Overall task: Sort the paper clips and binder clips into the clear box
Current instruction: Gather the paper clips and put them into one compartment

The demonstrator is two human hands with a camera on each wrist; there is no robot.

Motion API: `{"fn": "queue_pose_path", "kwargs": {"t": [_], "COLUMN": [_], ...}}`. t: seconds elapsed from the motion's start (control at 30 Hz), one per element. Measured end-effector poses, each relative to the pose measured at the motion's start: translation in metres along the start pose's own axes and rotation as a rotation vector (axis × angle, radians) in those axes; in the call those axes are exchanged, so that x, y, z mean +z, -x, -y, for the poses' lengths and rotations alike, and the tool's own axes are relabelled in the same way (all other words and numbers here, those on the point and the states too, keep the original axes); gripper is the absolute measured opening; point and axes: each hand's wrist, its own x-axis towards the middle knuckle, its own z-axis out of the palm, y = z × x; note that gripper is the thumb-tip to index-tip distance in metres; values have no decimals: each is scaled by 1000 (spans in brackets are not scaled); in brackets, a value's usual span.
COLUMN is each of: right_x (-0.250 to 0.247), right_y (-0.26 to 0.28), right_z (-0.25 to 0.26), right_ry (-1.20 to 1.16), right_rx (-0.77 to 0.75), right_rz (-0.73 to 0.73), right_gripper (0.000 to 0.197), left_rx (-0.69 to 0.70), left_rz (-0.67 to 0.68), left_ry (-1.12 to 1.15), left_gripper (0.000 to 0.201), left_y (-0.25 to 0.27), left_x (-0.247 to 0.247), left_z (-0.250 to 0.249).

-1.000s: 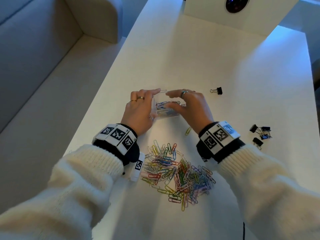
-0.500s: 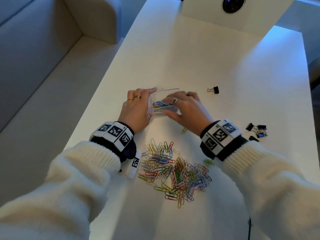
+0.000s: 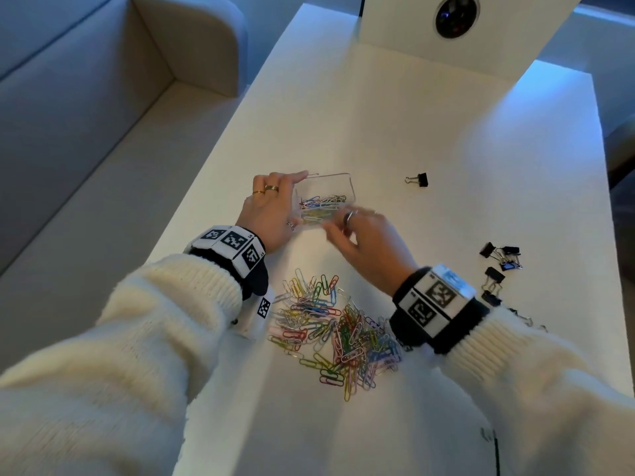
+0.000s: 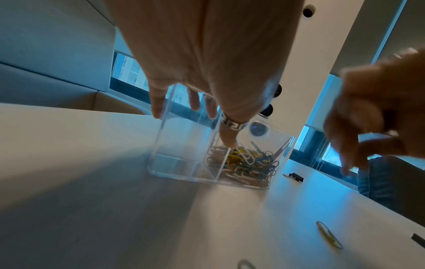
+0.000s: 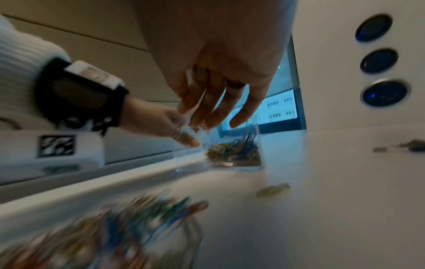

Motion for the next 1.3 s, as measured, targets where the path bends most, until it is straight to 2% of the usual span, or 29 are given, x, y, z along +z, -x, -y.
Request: {"fn": "queue_pose_path", "kwargs": {"t": [0.07, 0.13, 0.17, 0.23, 0.33, 0.43, 0.57, 0.67, 0.8, 1.0, 1.3], "right_x": [17, 37, 45, 51, 35, 22, 28, 36, 41, 45, 46], "right_y": [17, 33, 39, 50, 60, 63, 65, 73, 76, 73, 73], "right_z": [6, 11, 13, 10, 2, -3, 7, 14, 16, 14, 14], "right_ry": [23, 202, 303, 408, 330, 259, 386, 333, 157, -24, -21], "right_rx": [2, -133, -206, -256, -204, -57, 126, 189, 302, 302, 299], "right_rz": [276, 555, 654, 732, 684, 552, 599, 572, 536, 436, 306], "right_gripper": [32, 41, 47, 53, 60, 80, 94, 86, 62, 27, 23], "left_rx": [5, 1, -2, 2, 19, 31, 52, 65, 86, 97, 93], "left_rz": [11, 18, 18, 15, 14, -1, 3, 1, -5, 12, 14], "left_ry": [-9, -7, -6, -9, -12, -3, 29, 24, 21, 7, 1], "left_gripper": [76, 76, 75, 74, 74, 73, 74, 72, 69, 71, 71], "left_y": [-1, -2, -2, -3, -4, -5, -5, -6, -6, -6, -6], "left_x": [-1, -1, -1, -1, 0, 0, 0, 0, 0, 0, 1], "left_z": [0, 0, 0, 0, 2, 3, 3, 4, 5, 7, 8]}}
